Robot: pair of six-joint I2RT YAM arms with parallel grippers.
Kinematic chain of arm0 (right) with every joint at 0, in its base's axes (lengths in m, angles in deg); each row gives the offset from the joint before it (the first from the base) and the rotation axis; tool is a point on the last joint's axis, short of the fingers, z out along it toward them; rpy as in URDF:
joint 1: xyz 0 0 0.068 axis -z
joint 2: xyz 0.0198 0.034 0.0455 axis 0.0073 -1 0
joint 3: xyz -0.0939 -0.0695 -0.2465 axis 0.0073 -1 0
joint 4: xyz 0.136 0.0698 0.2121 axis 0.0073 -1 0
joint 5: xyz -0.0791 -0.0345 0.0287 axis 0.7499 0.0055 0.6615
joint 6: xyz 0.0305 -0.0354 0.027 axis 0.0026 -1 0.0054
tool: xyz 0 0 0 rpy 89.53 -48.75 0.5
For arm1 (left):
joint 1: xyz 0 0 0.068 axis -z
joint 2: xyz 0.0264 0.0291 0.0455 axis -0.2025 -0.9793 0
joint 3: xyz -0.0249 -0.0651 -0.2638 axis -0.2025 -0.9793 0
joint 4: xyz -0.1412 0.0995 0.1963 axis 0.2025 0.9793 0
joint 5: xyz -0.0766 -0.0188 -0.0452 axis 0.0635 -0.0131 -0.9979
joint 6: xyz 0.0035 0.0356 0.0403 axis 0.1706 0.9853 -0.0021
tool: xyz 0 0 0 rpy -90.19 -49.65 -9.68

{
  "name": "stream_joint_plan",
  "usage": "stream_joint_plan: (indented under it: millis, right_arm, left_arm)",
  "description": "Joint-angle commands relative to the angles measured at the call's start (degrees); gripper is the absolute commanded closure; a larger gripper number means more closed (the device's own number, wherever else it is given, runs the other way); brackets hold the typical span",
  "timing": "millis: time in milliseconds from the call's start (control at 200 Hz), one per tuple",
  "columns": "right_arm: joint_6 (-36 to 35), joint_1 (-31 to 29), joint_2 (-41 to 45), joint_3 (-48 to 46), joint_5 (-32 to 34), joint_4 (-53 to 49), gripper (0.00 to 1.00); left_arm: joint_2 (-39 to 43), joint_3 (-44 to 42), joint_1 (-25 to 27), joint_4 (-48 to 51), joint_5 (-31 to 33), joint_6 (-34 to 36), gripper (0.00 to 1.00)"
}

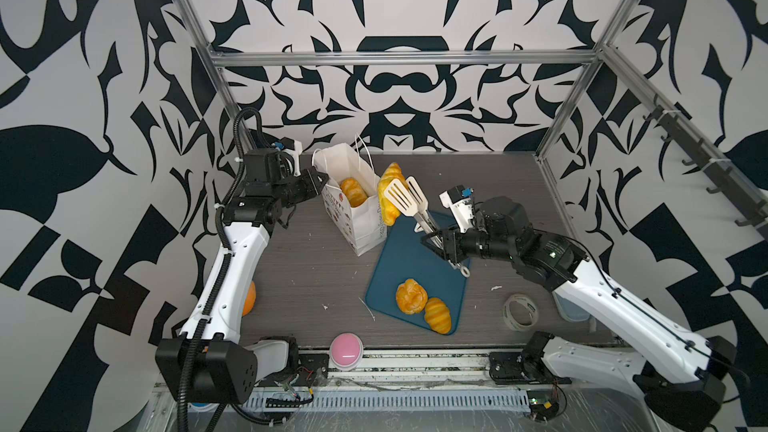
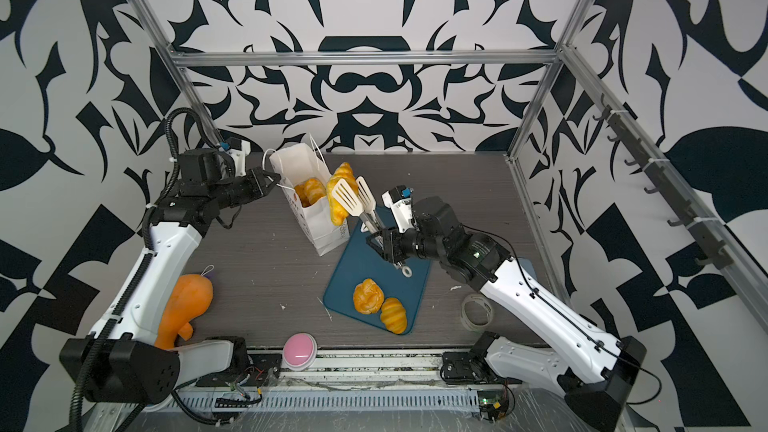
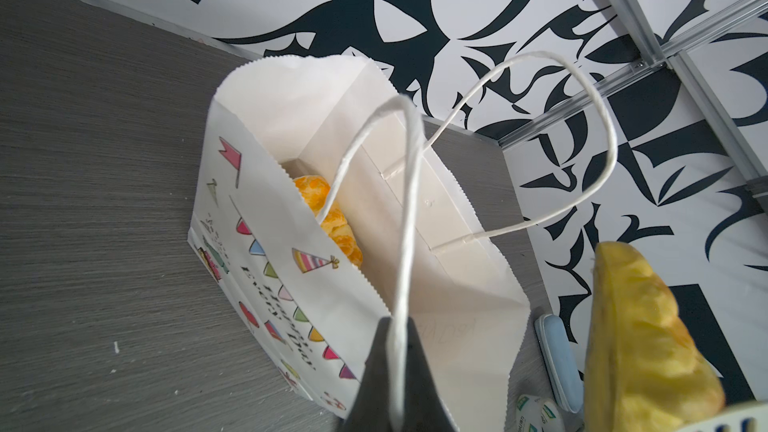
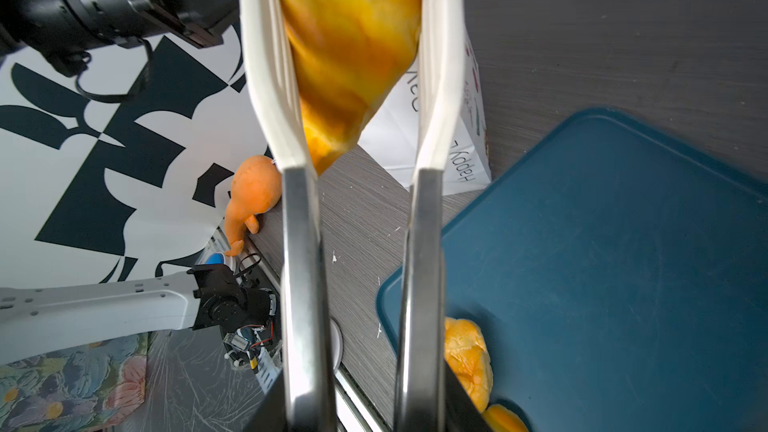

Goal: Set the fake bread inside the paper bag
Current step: 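Lift the long striped roll with the right tongs and carry it to the bag, then lower the long striped roll into the bag and open the right tongs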

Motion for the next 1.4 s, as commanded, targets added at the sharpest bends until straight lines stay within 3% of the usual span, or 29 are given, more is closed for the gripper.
stream_joint_plan:
  millis: [0,335,690,1080,1395]
  right_arm:
    - [-1.97,0.14,-1.68,4.27,-3.58,7.79,0.59]
    - [-2.71,0.07,-7.48,8.89,-7.17,12.24,0.59]
    - [-2.37,0.07,-13.65,13.74,-6.22,15.14,0.59]
    - [-3.51,0.39,-20.23,20.14,-5.38,14.20,0.59]
    - [-3.76,2.27,-21.85,20.14,-5.90,12.96,0.59]
  left_arm:
    - [-0.43,-0.70,-0.10,-0.08,-0.73,-0.12,1.00]
    - [-0.31,-0.73,-0.10,-0.05,-0.39,-0.05,1.00]
    - [-0.30,-0.79,-0.10,0.00,-0.47,0.01,1.00]
    - [0.10,-0.79,-0.10,-0.01,-0.39,0.05,1.00]
    - [-0.04,-0.79,-0.10,-0.01,-0.43,0.05,1.00]
